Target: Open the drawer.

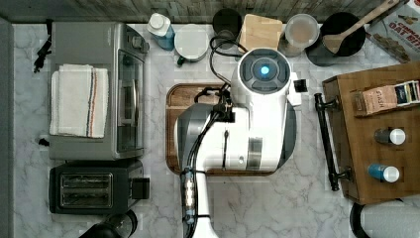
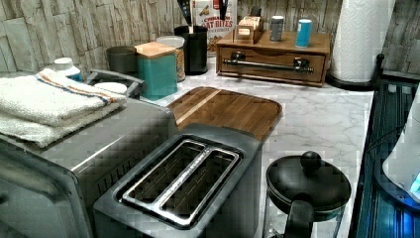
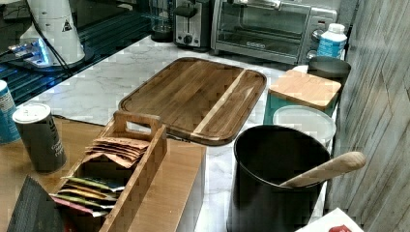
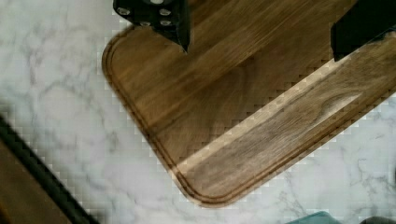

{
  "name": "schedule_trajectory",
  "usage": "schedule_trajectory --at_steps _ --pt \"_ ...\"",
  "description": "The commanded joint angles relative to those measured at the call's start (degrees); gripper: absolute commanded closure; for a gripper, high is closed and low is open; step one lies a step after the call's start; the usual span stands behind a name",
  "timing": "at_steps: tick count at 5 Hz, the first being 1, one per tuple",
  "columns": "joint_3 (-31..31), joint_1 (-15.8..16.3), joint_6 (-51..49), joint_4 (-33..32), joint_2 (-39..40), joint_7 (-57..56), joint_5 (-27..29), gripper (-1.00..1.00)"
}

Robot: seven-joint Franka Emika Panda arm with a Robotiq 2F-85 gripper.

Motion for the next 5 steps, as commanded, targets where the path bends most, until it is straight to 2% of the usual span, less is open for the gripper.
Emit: schedule_trajectory --at_steps 1,3,5 --pt "-2.6 -2.3 5.5 -14.1 -10.3 -26.6 -2.0 -1.00" --pt "-6.9 -5.3 13.4 -20.0 -11.5 -42.6 -1.6 -1.00" --pt "-10.9 -7.1 28.4 -27.9 -12.1 -54.0 -5.9 -1.00"
